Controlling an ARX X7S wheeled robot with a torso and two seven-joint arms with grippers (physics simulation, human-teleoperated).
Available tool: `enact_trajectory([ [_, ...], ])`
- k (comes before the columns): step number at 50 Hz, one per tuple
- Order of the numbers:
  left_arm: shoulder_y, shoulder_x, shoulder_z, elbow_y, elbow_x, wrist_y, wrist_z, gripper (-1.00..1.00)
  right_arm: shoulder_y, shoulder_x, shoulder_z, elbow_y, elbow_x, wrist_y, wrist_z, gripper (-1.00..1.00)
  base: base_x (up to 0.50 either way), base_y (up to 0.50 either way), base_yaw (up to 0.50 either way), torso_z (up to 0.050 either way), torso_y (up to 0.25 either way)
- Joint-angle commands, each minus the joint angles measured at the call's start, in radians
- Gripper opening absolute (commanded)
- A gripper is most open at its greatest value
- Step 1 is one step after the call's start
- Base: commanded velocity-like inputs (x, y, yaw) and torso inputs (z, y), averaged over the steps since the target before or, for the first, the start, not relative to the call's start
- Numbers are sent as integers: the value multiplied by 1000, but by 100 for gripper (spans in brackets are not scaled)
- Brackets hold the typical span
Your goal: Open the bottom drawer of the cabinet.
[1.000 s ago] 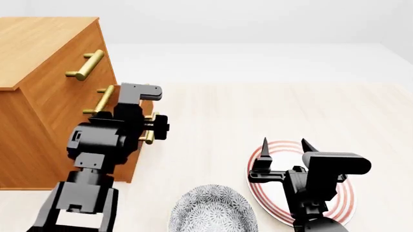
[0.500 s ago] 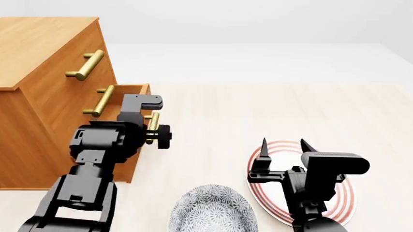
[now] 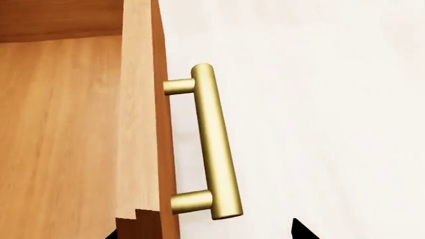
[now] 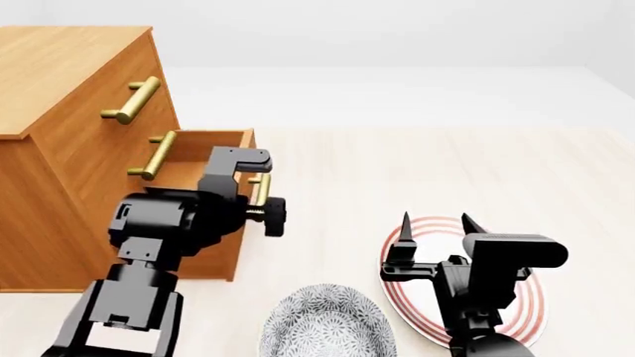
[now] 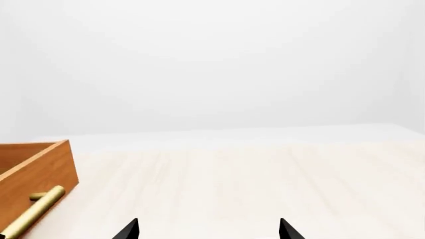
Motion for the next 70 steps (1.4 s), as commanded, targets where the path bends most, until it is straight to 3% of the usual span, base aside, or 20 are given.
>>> enact_trajectory([
  [1, 9, 42, 30, -10, -61, 1, 55, 100, -2, 6, -1, -9, 5, 2, 6, 100, 0, 0, 0, 0, 0],
  [13, -43, 91, 85, -131, -135, 73, 111, 100, -7, 14, 3, -18, 13, 1, 10, 100, 0, 0, 0, 0, 0],
  [26, -15, 65, 101, -12, -244, 41, 105, 100, -1, 19, -3, -18, 16, 3, 15, 100, 0, 0, 0, 0, 0],
  [32, 43, 37, 69, 157, -260, 77, 41, 100, 4, 22, -4, -25, 20, 10, 20, 100, 0, 0, 0, 0, 0],
  [35, 124, 14, 20, 384, -225, 200, -71, 100, 8, 26, -5, -36, 20, 17, 25, 100, 0, 0, 0, 0, 3],
  [36, 158, 9, -24, 503, -242, 176, -137, 100, 14, 30, -7, -45, 18, 25, 27, 100, 0, 0, 0, 0, 0],
  [39, 245, -28, -13, 750, -182, 192, -262, 100, 32, 41, -22, -81, 4, 49, 39, 100, 0, 0, 0, 0, 0],
  [44, 341, -77, -46, 1001, -207, 184, -303, 100, 82, 60, -38, -137, -23, 104, 67, 100, 0, 0, 0, 0, 0],
  [52, 440, -131, -23, 1197, -171, 228, -344, 100, 180, 89, -59, -267, -58, 191, 106, 100, 0, 0, 0, 0, 0],
  [70, 546, -167, -26, 1351, -142, 352, -352, 100, 275, 130, -77, -355, -128, 194, 133, 100, 0, 0, 0, 0, 0],
])
